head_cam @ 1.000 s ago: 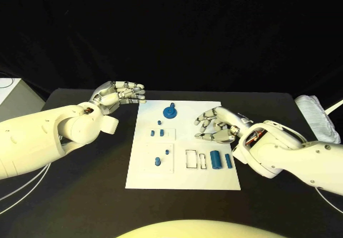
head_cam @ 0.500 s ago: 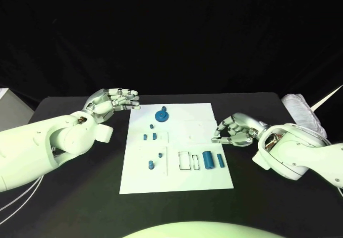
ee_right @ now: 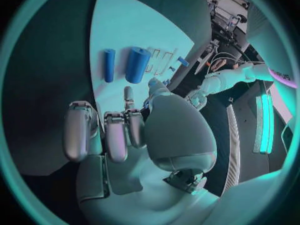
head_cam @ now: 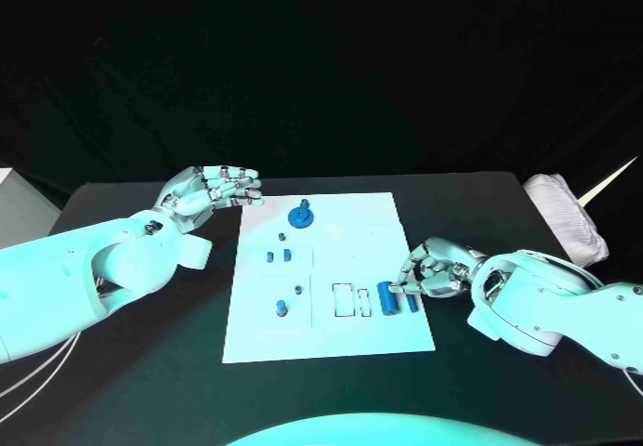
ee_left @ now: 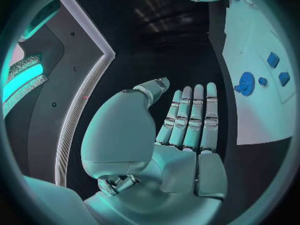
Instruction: Assemble the parts on the task board
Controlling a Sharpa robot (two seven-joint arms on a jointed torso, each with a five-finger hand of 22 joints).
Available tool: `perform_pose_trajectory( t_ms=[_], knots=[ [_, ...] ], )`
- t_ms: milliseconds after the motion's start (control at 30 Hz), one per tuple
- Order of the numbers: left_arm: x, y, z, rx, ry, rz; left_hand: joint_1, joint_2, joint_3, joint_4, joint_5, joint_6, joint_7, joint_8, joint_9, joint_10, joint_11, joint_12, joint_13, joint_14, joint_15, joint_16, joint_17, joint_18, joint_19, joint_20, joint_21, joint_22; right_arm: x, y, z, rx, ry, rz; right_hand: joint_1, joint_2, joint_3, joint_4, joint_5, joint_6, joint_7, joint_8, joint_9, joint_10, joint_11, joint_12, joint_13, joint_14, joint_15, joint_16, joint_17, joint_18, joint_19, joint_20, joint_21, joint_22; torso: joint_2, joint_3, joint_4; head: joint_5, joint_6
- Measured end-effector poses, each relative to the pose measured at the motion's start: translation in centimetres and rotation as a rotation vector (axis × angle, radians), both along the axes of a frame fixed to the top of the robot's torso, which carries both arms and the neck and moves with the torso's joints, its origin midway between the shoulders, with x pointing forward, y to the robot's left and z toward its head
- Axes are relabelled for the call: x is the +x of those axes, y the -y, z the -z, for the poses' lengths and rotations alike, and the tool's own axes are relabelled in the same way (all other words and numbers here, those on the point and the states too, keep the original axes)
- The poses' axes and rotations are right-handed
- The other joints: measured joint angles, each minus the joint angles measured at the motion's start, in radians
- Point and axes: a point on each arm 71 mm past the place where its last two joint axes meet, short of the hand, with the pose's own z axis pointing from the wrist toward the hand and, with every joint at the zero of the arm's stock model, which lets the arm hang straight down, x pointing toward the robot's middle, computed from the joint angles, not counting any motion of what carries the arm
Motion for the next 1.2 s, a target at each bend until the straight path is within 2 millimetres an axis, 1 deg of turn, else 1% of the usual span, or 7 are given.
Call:
perform_pose_trajectory(
  t_ms=[200,433,667,733,900,1033,1200],
  knots=[
    [-0.1,0.2,0.0,-0.009,-0.003,0.004,0.0,0.0,0.0,0.0,0.0,-0.004,-0.003,0.0,-0.001,0.0,0.0,0.0,0.0,0.0,0.0,0.0,0.001,0.0,0.0,0.0,-0.004,-0.001,-0.2,-0.6,0.8,-0.013,-0.03,0.009,-0.009,-0.009,-0.019,0.0,0.004,0.003,-0.003,0.0,-0.002,0.003,0.003,0.0,0.0,0.0,0.0,0.004,0.0,0.0,0.0,0.0,0.005,0.0,0.0,-0.0008,-0.0008,0.0,-0.006],
    [-0.2,0.4,-0.1,-0.021,-0.01,0.01,-0.008,-0.001,-0.004,0.004,0.0,-0.007,-0.007,0.0,-0.002,-0.003,0.003,0.0,0.0,0.0,0.0,0.0,0.001,0.0,0.0,0.0,-0.004,-0.002,-0.1,-1.2,1.5,-0.028,-0.057,0.016,-0.018,-0.008,-0.032,0.001,0.004,0.006,-0.006,0.0,-0.003,0.003,0.003,0.0,0.0,0.0,0.0,0.004,0.0,0.0,0.0,0.0,0.005,0.0,0.0,-0.0001,-0.0008,-0.002,-0.01],
    [-0.3,0.5,0.0,-0.028,-0.017,0.018,-0.009,0.0,-0.004,0.004,0.0,-0.011,-0.003,0.0,-0.003,-0.007,0.007,0.0,0.0,0.0,0.0,0.0,0.001,0.0,0.0,0.0,-0.008,-0.003,-0.2,-2.0,2.1,-0.039,-0.079,0.008,-0.031,-0.013,-0.053,-0.001,0.004,0.01,-0.003,0.0,-0.005,0.005,0.001,0.0,0.0,0.0,0.0,0.004,0.0,0.0,0.0,0.0,0.005,0.0,0.0,-0.0001,-0.0008,-0.001,-0.014],
    [-0.3,0.5,0.0,-0.029,-0.02,0.021,-0.009,0.0,-0.004,0.004,0.0,-0.011,-0.003,0.0,-0.003,-0.007,0.007,0.0,0.0,0.0,0.0,0.0,0.001,0.0,0.0,0.0,-0.008,-0.003,-0.1,-2.2,2.3,-0.047,-0.083,0.007,-0.029,-0.016,-0.072,-0.001,-0.013,0.01,-0.003,0.0,-0.005,0.006,-0.001,0.0,0.0,0.0,0.0,0.004,0.0,0.0,0.0,0.0,0.008,0.0,0.0,-0.0003,-0.0008,-0.003,-0.015],
    [-0.3,0.5,0.0,-0.035,-0.031,0.029,-0.013,-0.004,-0.009,0.009,0.0,-0.011,-0.003,0.0,-0.003,-0.011,0.004,0.0,0.0,-0.004,0.004,0.0,0.001,0.0,0.0,0.0,-0.008,-0.004,0.1,-2.4,2.3,-0.066,-0.079,0.003,0.01,-0.036,-0.087,-0.004,-0.024,0.016,-0.005,0.012,-0.004,0.006,-0.001,0.0,0.0,0.0,0.0,0.004,0.0,0.0,0.0,0.0,0.008,0.0,0.0,-0.0008,-0.0002,-0.005,-0.018],
    [-0.4,0.5,0.1,-0.041,-0.039,0.031,-0.014,-0.005,-0.009,0.009,0.0,-0.011,-0.003,0.0,-0.003,-0.011,0.004,0.0,0.0,-0.004,0.004,0.0,0.001,0.0,0.0,0.0,-0.008,-0.005,0.2,-2.8,2.3,-0.078,-0.075,-0.01,0.096,-0.04,-0.082,-0.006,-0.045,0.017,-0.006,0.009,-0.006,0.006,-0.001,0.0,0.0,0.0,0.0,0.004,0.0,0.0,0.0,0.0,0.008,0.0,-0.001,-0.0008,-0.0002,-0.005,-0.019],
    [-0.3,0.5,0.1,-0.046,-0.044,0.029,-0.014,-0.005,-0.009,0.009,0.0,-0.011,-0.003,0.0,-0.003,-0.011,0.004,0.004,0.001,-0.004,0.004,0.0,0.002,0.0,0.0,0.0,-0.008,-0.005,0.2,-2.9,2.3,-0.081,-0.072,-0.011,0.115,-0.03,-0.056,-0.003,-0.046,0.031,-0.009,0.009,-0.008,0.006,-0.001,0.0,0.0,0.0,0.0,0.008,0.0,0.0,0.0,0.0,0.016,0.0,-0.002,-0.0009,-0.0003,-0.006,-0.016]
  ],
)
